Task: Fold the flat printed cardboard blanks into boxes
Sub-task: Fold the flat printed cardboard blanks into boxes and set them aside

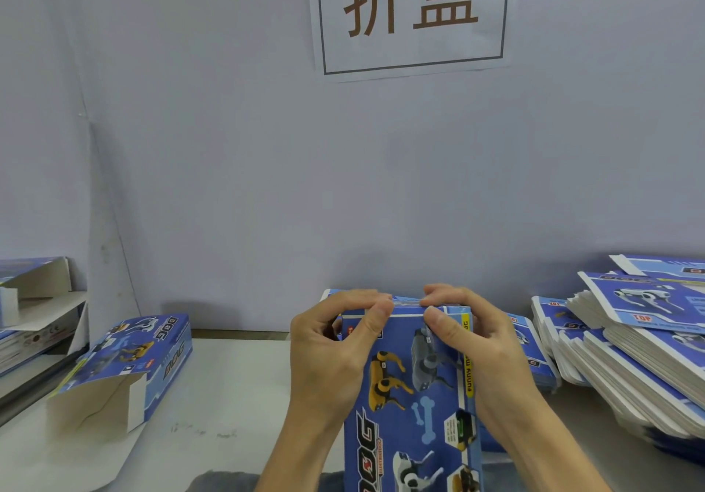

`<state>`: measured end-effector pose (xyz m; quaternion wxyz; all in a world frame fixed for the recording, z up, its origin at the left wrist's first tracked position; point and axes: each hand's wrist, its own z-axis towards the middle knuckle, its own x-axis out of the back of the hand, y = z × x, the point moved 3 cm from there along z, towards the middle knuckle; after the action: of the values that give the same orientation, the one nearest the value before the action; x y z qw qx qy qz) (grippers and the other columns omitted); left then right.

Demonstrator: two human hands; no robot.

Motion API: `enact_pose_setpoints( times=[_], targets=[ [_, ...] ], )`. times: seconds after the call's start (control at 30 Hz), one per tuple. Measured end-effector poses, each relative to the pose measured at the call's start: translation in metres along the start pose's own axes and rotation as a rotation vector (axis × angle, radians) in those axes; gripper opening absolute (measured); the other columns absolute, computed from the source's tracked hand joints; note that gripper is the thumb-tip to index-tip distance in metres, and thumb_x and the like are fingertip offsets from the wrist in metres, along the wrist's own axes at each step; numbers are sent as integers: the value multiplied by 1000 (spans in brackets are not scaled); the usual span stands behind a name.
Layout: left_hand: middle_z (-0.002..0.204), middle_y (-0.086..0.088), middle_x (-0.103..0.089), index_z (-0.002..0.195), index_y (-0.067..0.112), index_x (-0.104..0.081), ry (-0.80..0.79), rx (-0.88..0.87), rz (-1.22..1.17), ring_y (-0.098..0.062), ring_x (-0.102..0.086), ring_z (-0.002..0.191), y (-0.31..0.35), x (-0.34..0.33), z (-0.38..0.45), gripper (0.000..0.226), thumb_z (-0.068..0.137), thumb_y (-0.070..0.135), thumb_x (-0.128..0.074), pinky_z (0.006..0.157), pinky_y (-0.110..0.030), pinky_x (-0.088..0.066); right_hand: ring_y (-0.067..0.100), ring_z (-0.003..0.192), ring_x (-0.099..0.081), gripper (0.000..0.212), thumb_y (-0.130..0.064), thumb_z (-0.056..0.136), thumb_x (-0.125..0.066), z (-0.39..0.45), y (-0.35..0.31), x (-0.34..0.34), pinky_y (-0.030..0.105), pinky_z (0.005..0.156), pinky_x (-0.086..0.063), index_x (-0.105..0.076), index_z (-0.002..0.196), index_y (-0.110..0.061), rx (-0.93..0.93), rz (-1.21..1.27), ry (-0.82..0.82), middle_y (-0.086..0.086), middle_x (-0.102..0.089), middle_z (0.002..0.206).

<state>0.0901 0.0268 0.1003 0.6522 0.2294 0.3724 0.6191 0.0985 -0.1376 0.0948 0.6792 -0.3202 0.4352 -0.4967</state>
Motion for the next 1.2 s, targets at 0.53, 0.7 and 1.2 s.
enact_pose_setpoints(
  times=[0.53, 0.7, 1.2],
  targets=[
    [107, 14, -70, 94, 25, -72, -102, -7, 260, -18, -73, 93, 2, 0, 5, 29, 68, 39, -78, 71, -34, -62, 15, 105, -69, 30, -49, 64, -73, 2, 3, 3, 35, 81, -57, -77, 82, -25, 119, -182, 77, -7, -71, 111],
    [100, 9, -74, 106, 33, -70, -113, 80, 335, -15, -75, 80, 9, 18, 15, 52, 59, 49, -88, 67, -30, -62, 5, 102, -69, 37, -44, 80, -77, 4, -5, 2, 25, 76, -56, -69, 115, -37, 107, -144, 63, -10, -69, 117],
    [99, 3, -69, 99, 29, -69, -151, 164, 184, -31, -70, 90, 18, 40, 21, 23, 82, 41, -58, 65, -40, -55, 9, 105, -69, 66, -51, 73, -81, 1, -22, 17, 36, 91, -57, -54, 133, -51, -58, -572, -233, -10, -71, 120]
  ],
)
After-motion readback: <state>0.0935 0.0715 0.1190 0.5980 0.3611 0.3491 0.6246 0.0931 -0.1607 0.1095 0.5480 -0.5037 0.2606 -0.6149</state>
